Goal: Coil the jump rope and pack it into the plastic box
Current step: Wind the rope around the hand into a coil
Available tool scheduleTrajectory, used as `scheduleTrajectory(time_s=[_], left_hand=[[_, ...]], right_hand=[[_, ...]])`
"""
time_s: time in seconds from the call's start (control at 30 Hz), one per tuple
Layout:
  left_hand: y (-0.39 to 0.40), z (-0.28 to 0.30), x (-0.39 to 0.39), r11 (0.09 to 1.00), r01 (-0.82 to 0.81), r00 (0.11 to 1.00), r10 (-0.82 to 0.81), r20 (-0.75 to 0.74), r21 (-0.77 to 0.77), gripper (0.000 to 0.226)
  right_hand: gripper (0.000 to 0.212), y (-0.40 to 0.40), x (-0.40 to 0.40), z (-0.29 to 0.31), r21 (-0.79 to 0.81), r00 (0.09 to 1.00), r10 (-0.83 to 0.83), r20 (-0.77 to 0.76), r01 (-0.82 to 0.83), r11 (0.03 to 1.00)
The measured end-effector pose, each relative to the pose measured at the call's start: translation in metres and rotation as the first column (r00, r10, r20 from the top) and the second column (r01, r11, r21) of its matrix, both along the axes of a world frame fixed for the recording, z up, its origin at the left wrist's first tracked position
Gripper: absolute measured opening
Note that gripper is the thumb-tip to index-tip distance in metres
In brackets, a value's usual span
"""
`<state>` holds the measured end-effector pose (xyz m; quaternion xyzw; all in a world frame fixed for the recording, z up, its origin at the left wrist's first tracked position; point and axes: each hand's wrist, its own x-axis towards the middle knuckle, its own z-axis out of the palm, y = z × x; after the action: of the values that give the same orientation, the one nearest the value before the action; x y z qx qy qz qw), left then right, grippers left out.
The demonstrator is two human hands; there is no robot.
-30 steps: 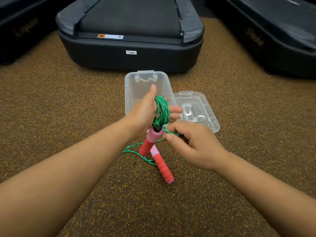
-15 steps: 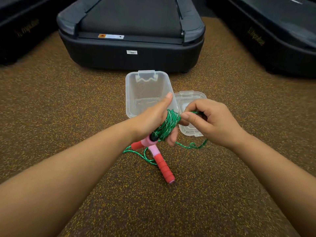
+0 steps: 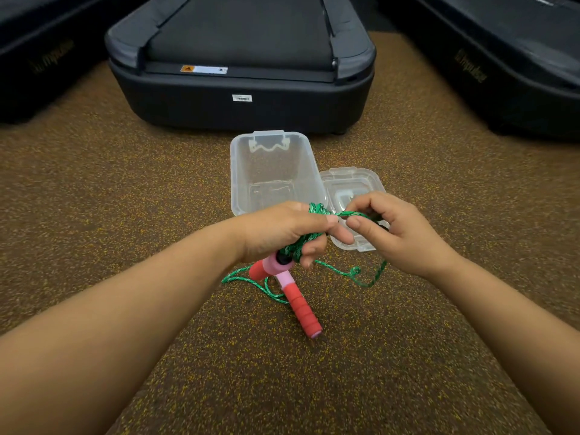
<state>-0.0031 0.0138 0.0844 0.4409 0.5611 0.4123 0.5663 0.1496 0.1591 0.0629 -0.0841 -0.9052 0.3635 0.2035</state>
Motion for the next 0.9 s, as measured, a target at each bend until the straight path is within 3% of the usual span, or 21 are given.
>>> scheduleTrajectory(time_s=[0.1,0.2,0.27,0.33,0.43,0.57,0.63,0.7,0.8,0.9], left_hand=[[0.000,0.000,0.000,0.999,-0.039,0.998,0.039,0.042,0.002,0.032],[0.001,0.001,-0.001,0.996,-0.086,0.990,0.087,0.107,-0.016,0.030],[0.002,0.002,-0.002,0.992,-0.122,0.981,0.123,0.150,-0.016,0.029],[0.002,0.002,-0.004,0.988,-0.153,0.973,0.153,0.173,-0.012,0.028],[0.002,0.002,-0.006,0.980,-0.197,0.963,0.196,0.183,-0.015,0.028],[0.000,0.003,-0.010,0.964,-0.267,0.946,0.263,0.189,-0.005,0.026],[-0.001,0.004,-0.011,0.957,-0.289,0.940,0.283,0.190,-0.001,0.026],[-0.001,0.005,-0.012,0.956,-0.294,0.938,0.287,0.196,0.009,0.027],[-0.001,0.007,-0.012,0.952,-0.304,0.929,0.293,0.226,0.015,0.027],[0.000,0.009,-0.012,0.944,-0.328,0.920,0.313,0.237,0.024,0.028]], right_hand=[[0.010,0.002,0.006,-0.009,-0.001,0.997,-0.014,0.074,0.014,1.000],[0.023,-0.001,0.008,-0.015,-0.053,0.991,-0.081,0.104,0.087,0.995],[0.029,-0.003,0.008,-0.016,-0.245,0.986,-0.122,0.114,0.147,0.958],[0.029,-0.005,0.009,-0.016,-0.479,0.985,-0.125,0.117,0.166,0.862],[0.034,-0.007,0.011,-0.015,-0.592,0.983,-0.149,0.106,0.183,0.785],[0.042,-0.005,0.014,-0.014,-0.486,0.991,-0.117,0.070,0.136,0.863],[0.036,-0.001,0.016,-0.015,-0.256,0.983,-0.174,0.053,0.182,0.950],[0.027,0.000,0.016,-0.015,-0.098,0.973,-0.230,-0.013,0.228,0.969],[0.014,-0.003,0.015,-0.014,-0.090,0.963,-0.258,-0.072,0.252,0.964],[0.022,-0.011,0.016,-0.021,-0.218,0.930,-0.369,-0.001,0.360,0.907]])
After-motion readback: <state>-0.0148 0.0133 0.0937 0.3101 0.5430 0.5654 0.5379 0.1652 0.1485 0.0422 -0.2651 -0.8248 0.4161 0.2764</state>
